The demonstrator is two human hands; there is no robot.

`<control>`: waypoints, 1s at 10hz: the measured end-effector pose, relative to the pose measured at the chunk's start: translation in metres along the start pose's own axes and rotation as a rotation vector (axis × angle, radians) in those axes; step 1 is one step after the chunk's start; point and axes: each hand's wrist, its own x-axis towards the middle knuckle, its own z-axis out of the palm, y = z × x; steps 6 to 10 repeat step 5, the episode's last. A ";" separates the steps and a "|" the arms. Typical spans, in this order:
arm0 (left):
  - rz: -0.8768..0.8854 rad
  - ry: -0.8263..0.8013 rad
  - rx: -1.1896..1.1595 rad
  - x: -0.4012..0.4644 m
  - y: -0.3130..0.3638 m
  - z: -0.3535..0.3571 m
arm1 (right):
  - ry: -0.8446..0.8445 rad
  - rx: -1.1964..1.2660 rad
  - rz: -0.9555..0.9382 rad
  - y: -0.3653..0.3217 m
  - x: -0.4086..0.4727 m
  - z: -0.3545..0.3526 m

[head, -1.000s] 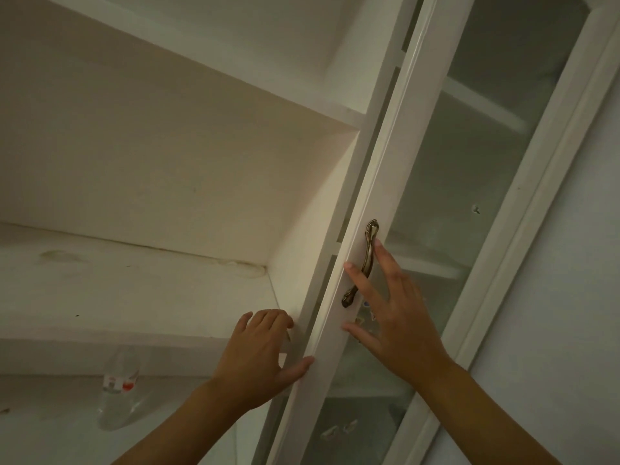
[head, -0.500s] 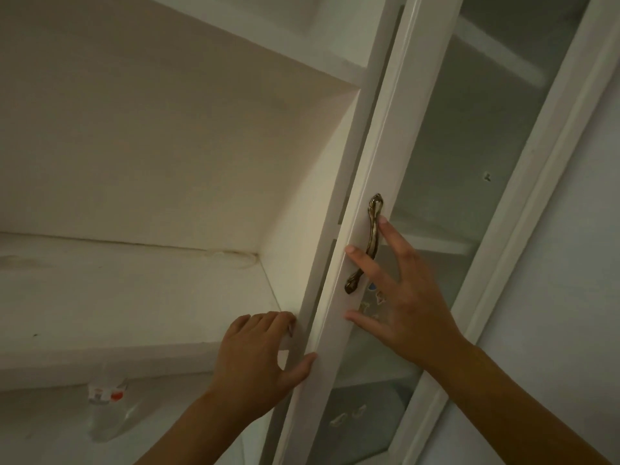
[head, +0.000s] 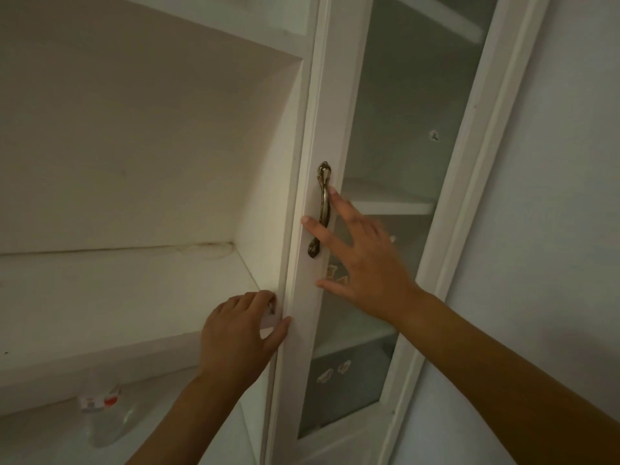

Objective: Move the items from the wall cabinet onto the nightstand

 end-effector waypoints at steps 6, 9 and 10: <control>-0.023 -0.124 0.076 -0.024 0.017 -0.018 | -0.187 0.144 0.122 0.013 -0.106 -0.008; -0.023 -0.124 0.076 -0.024 0.017 -0.018 | -0.187 0.144 0.122 0.013 -0.106 -0.008; -0.023 -0.124 0.076 -0.024 0.017 -0.018 | -0.187 0.144 0.122 0.013 -0.106 -0.008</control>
